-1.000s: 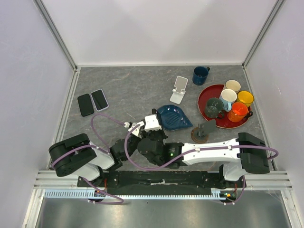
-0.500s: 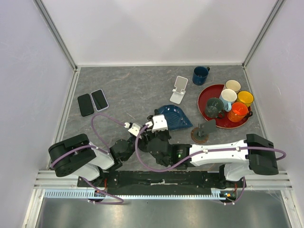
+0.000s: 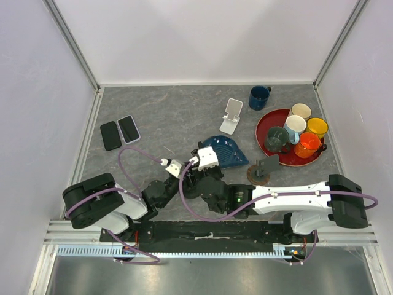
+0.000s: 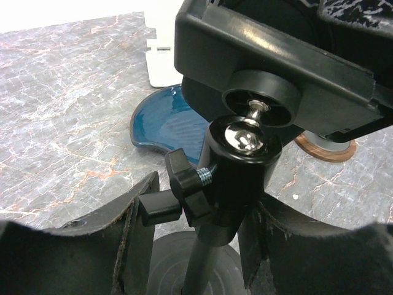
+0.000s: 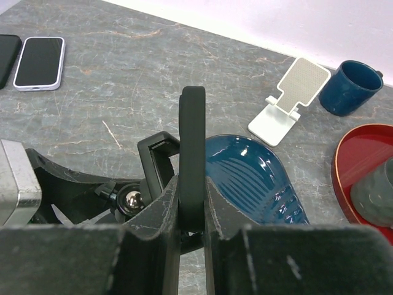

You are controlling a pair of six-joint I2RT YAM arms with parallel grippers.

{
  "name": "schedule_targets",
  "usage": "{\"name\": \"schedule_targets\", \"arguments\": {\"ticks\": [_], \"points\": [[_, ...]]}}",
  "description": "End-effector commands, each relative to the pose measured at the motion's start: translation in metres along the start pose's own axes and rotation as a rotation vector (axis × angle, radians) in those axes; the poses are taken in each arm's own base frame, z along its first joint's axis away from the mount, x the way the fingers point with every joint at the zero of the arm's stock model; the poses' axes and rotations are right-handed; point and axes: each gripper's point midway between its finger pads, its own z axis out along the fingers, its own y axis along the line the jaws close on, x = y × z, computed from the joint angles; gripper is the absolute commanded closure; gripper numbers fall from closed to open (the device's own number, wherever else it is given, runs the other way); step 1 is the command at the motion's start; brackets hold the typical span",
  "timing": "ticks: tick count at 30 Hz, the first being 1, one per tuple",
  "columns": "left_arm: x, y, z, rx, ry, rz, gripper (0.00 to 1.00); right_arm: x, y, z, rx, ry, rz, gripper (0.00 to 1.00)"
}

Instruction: Remove the phone from the phone stand

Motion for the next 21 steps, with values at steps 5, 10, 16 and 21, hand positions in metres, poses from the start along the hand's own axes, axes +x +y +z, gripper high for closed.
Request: {"name": "schedule_targets", "arguments": {"ticks": [5, 10, 16, 21], "points": [[-0.028, 0.013, 0.001, -0.057, -0.119, -0.042, 0.98, -0.095, -0.029, -0.010, 0.155, -0.214, 0.450, 1.00], [-0.027, 0.010, 0.002, -0.043, -0.118, -0.034, 0.98, -0.110, -0.017, -0.004, 0.171, -0.282, 0.514, 1.00], [-0.027, 0.006, 0.003, -0.031, -0.115, -0.014, 0.98, -0.108, 0.003, 0.004, 0.142, -0.288, 0.496, 1.00], [-0.022, 0.007, 0.004, -0.032, -0.103, 0.021, 0.98, -0.081, 0.001, 0.006, 0.144, -0.234, 0.490, 1.00]]}}
